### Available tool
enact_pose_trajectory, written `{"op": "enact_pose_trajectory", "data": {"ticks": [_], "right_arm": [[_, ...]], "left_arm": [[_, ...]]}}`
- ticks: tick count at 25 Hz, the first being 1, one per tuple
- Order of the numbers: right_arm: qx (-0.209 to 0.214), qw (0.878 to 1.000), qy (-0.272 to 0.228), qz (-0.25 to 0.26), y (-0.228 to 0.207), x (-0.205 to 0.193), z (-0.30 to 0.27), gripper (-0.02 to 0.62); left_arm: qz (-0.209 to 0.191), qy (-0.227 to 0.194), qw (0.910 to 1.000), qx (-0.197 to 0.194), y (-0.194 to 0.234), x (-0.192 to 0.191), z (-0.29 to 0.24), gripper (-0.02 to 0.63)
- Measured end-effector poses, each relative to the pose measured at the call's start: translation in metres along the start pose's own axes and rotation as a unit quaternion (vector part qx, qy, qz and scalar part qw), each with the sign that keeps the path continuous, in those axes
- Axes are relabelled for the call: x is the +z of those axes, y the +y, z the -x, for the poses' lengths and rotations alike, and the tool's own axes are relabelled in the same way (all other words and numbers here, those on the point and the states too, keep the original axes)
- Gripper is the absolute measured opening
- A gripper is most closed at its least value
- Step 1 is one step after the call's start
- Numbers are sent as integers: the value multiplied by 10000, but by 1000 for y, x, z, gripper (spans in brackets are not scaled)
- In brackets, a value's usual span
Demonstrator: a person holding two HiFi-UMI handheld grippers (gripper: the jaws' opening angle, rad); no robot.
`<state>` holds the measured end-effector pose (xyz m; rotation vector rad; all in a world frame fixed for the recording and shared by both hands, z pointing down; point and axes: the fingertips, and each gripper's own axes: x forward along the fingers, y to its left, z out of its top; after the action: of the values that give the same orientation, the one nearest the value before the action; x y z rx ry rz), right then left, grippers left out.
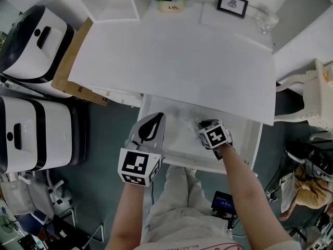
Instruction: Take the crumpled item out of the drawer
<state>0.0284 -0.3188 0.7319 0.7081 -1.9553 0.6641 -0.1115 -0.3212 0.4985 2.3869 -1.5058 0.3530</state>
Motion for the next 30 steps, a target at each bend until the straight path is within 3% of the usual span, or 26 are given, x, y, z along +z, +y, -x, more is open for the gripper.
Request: {"op": "enact_pose_trajectory", "data": {"ticks": [8,30], "right_arm": [[-7,9997,-216,-64,12,17,20,21],[-211,9928,-1051,538,28,63,132,20]], "left_arm": [[68,-141,9999,54,5,11,8,9],[-8,-783,9968,132,-14,70,34,9]]}}
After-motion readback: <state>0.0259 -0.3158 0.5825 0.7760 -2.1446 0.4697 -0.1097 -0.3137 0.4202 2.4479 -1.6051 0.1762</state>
